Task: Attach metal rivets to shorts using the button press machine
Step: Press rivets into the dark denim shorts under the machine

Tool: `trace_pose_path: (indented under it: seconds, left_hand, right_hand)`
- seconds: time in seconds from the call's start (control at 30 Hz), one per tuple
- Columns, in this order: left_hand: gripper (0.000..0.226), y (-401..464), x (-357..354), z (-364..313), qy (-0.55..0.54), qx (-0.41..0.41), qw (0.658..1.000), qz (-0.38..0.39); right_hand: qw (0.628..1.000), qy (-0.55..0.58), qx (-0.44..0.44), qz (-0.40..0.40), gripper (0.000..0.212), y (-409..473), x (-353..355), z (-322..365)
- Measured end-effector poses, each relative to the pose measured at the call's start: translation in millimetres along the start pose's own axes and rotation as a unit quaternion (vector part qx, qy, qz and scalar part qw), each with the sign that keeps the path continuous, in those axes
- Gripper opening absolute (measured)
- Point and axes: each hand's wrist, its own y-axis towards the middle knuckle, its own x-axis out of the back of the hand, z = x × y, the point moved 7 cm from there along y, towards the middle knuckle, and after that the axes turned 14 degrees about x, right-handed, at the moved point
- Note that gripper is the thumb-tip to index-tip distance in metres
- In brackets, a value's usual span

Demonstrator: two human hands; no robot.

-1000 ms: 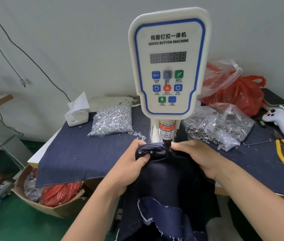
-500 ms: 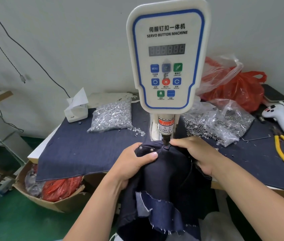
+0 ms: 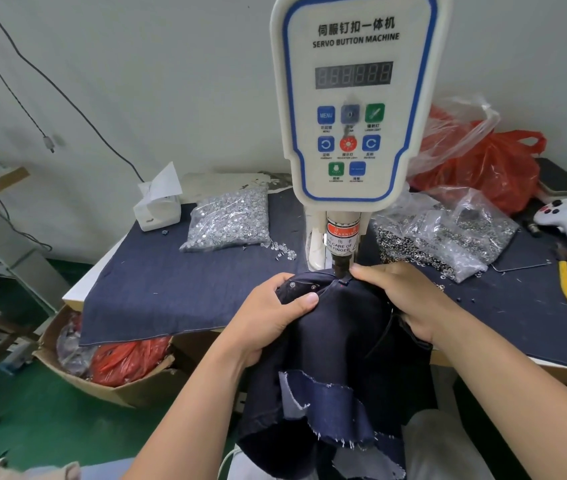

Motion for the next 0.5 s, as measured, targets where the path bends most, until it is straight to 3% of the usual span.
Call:
trace_pose_path:
  seconds: [0.2,0.5]
  left_hand:
    - [0.05,3.5,-7.1,0.3,-0.018,-0.004,0.999,0.033]
    - [0.042,5.4,-6.8,4.1,-0.031,0.0,0.999,0.028]
  right_hand:
    - [1.0,0.018,0.014,0.002,0.031,-5.8,5.1,1.2]
    - [1.0,0.009,0.029,0.001,0.026,-8.2,3.9,4.2]
